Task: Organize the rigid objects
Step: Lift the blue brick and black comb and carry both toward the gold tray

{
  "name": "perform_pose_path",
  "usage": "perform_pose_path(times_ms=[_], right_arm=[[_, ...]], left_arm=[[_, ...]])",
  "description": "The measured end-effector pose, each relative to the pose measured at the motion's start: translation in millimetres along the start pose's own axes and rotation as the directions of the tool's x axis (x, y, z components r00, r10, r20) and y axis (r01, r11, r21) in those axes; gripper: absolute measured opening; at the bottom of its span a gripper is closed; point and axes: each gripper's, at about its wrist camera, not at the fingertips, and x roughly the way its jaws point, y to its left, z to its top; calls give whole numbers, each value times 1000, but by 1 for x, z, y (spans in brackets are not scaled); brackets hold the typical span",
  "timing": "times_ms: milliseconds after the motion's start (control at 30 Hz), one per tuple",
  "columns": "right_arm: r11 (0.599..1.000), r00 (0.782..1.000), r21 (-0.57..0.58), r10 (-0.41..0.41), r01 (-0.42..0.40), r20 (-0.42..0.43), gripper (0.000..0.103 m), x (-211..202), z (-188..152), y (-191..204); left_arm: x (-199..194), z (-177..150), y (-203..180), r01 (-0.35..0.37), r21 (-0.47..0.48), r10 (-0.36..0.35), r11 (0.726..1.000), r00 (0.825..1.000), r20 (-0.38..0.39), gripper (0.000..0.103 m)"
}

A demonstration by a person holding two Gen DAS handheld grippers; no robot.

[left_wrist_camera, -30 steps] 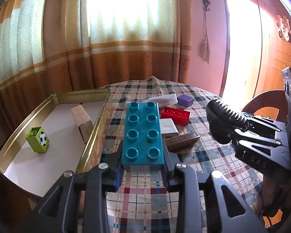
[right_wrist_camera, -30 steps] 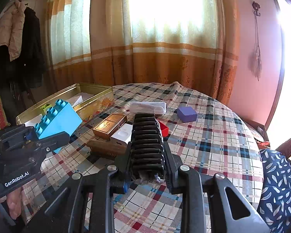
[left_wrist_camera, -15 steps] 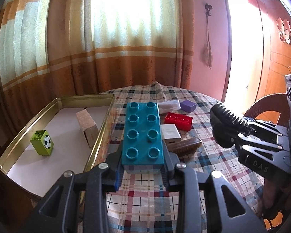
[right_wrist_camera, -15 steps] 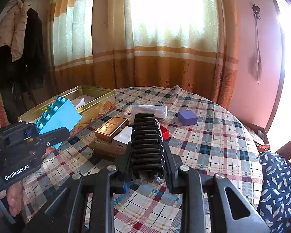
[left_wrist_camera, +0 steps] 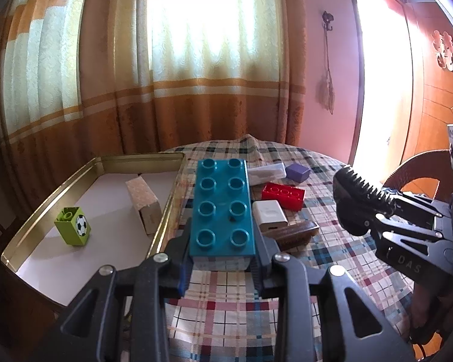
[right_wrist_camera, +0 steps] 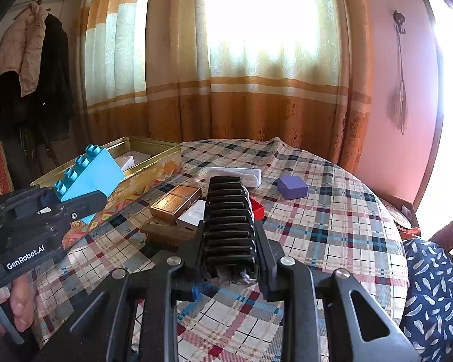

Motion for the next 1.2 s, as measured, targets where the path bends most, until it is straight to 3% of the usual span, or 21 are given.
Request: perform_pose_path(times_ms=[600, 833, 967, 1200], right_arm=[[999, 1000, -33, 13, -12, 8, 30, -4, 5, 10], [997, 997, -33, 66, -64, 50, 30, -12, 26, 21], [992, 991, -15, 123, -122, 49, 30, -5, 43, 31], [977, 979, -57, 205, -205, 4, 30, 20, 70, 68]], left_arm=[[-18, 13, 6, -63, 36, 60, 997, 994, 88, 30], [-20, 26, 27, -79, 6, 79, 997, 995, 67, 30], [-20, 35, 47, -129, 1, 128, 992, 990, 57, 30], [-6, 47, 104, -216, -66, 214, 974, 976, -29, 30]])
